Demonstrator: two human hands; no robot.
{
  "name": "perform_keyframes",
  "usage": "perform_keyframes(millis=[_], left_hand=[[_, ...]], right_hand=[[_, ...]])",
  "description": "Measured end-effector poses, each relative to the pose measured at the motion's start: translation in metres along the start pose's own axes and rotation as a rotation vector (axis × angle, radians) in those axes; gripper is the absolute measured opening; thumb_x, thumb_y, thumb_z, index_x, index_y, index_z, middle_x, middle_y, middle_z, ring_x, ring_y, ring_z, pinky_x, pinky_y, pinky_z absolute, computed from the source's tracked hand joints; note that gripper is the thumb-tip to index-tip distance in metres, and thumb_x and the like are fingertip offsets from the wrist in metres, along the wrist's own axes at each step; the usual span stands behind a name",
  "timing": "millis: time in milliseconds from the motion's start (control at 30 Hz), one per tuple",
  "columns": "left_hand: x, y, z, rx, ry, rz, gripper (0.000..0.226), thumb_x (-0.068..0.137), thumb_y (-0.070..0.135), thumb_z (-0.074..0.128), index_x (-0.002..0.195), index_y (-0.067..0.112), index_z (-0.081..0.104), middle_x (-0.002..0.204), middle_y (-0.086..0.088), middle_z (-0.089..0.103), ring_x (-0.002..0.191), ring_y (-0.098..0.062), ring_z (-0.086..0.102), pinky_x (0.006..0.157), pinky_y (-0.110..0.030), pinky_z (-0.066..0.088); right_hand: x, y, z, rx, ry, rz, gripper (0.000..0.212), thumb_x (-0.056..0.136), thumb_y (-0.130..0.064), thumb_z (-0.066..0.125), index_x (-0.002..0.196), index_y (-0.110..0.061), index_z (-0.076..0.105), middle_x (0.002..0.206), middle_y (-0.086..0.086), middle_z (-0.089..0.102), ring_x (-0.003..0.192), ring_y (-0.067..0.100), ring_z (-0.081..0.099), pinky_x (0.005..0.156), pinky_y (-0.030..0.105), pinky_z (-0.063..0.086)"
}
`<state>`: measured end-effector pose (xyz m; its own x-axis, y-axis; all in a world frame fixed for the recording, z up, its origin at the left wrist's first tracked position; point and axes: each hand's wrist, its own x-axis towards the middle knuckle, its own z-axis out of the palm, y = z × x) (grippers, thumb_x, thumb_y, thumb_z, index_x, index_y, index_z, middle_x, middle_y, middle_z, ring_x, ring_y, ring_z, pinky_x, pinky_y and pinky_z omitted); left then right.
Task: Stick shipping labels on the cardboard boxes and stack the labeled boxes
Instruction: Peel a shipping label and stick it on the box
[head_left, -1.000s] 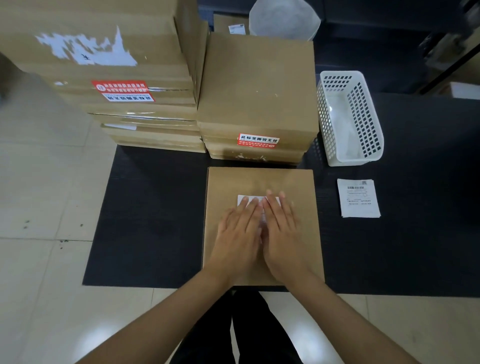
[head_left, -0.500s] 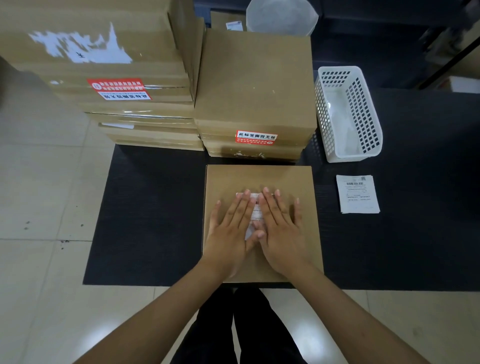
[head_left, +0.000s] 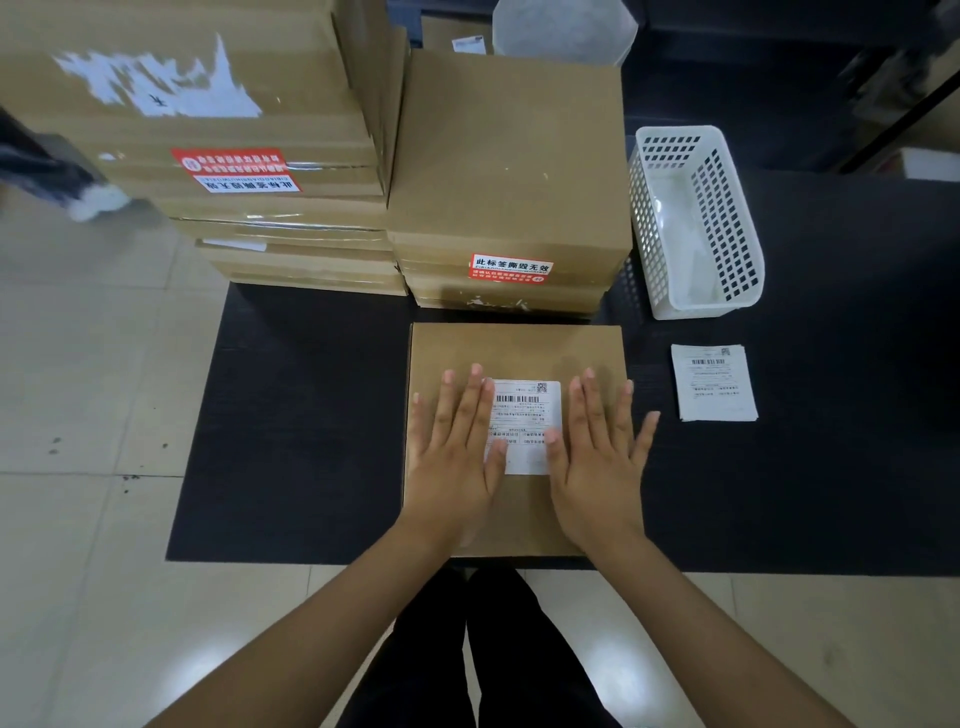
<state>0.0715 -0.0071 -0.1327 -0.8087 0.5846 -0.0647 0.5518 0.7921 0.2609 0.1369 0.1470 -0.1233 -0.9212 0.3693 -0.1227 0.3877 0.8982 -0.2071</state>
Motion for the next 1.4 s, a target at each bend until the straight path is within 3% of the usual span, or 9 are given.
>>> perform_keyframes(millis=[167, 333, 600, 800, 867, 933, 1100, 1400], left_hand=[[-0.015, 0.009, -0.008, 0.026, -0.042, 0.13, 0.063, 0.101, 0.049, 0.004, 0.153, 0.015, 0.011, 0.162, -0.002, 0.006, 0.149, -0.021, -0.001, 0.116, -0.053, -0.006], [-0.016, -0.002, 0.0, 0.092, -0.111, 0.139, 0.069, 0.099, 0.056, 0.004, 0.153, 0.014, 0.016, 0.161, -0.002, 0.01, 0.148, -0.021, 0.004, 0.116, -0.053, -0.006], [-0.033, -0.028, -0.007, 0.161, -0.091, 0.038, 0.061, 0.102, 0.044, 0.0, 0.152, 0.016, 0.021, 0.16, 0.002, 0.017, 0.148, -0.025, 0.009, 0.115, -0.058, 0.001], [-0.043, -0.026, -0.018, 0.079, -0.001, -0.084, 0.057, 0.102, 0.043, 0.011, 0.153, 0.017, 0.014, 0.161, 0.004, 0.007, 0.148, -0.021, -0.004, 0.116, -0.054, -0.008], [-0.046, -0.007, -0.021, 0.017, -0.009, 0.019, 0.058, 0.103, 0.042, 0.012, 0.153, 0.015, 0.009, 0.162, 0.001, 0.002, 0.148, -0.022, -0.005, 0.117, -0.05, -0.009], [-0.051, 0.011, -0.017, -0.045, -0.047, 0.127, 0.059, 0.103, 0.042, 0.013, 0.153, 0.013, 0.008, 0.162, 0.0, 0.0, 0.149, -0.021, -0.003, 0.118, -0.047, -0.007], [-0.054, 0.009, 0.005, 0.004, -0.123, 0.145, 0.067, 0.101, 0.053, 0.01, 0.152, 0.01, 0.017, 0.161, -0.004, 0.01, 0.148, -0.017, 0.006, 0.117, -0.046, 0.01], [-0.061, -0.015, 0.002, 0.068, -0.132, 0.124, 0.061, 0.103, 0.046, 0.009, 0.151, 0.011, 0.022, 0.16, -0.003, 0.016, 0.148, -0.019, 0.012, 0.116, -0.046, 0.018]], right_hand=[[-0.02, -0.021, 0.009, 0.011, -0.016, -0.238, 0.057, 0.101, -0.036, 0.022, 0.154, -0.017, 0.012, 0.162, -0.004, 0.004, 0.149, 0.028, -0.003, 0.116, 0.058, 0.004], [-0.019, -0.012, 0.014, -0.062, -0.027, -0.213, 0.054, 0.101, -0.037, 0.023, 0.152, -0.02, 0.022, 0.16, -0.008, 0.015, 0.149, 0.029, 0.003, 0.115, 0.061, 0.007], [-0.023, 0.004, 0.013, -0.086, -0.015, -0.097, 0.054, 0.102, -0.037, 0.018, 0.153, -0.02, 0.02, 0.16, -0.011, 0.013, 0.149, 0.031, 0.002, 0.117, 0.055, -0.001], [-0.025, 0.0, 0.009, 0.024, 0.028, -0.052, 0.056, 0.102, -0.036, 0.017, 0.153, -0.012, 0.015, 0.161, 0.0, 0.011, 0.149, 0.028, -0.002, 0.119, 0.045, -0.005], [-0.031, -0.009, 0.004, 0.07, 0.016, -0.159, 0.057, 0.102, -0.036, 0.016, 0.153, -0.011, 0.015, 0.161, 0.002, 0.01, 0.149, 0.026, -0.002, 0.119, 0.047, -0.003], [-0.043, -0.018, 0.004, 0.114, -0.027, -0.303, 0.056, 0.103, -0.035, 0.015, 0.153, -0.011, 0.016, 0.162, 0.003, 0.012, 0.15, 0.024, -0.001, 0.12, 0.047, -0.001], [-0.05, -0.007, 0.018, 0.017, -0.067, -0.341, 0.054, 0.102, -0.034, 0.022, 0.152, -0.013, 0.024, 0.16, 0.001, 0.018, 0.149, 0.024, 0.007, 0.117, 0.052, 0.008], [-0.054, 0.034, 0.01, -0.035, -0.061, -0.187, 0.054, 0.102, -0.042, 0.018, 0.152, -0.021, 0.025, 0.16, -0.008, 0.018, 0.149, 0.023, 0.005, 0.118, 0.054, 0.008]])
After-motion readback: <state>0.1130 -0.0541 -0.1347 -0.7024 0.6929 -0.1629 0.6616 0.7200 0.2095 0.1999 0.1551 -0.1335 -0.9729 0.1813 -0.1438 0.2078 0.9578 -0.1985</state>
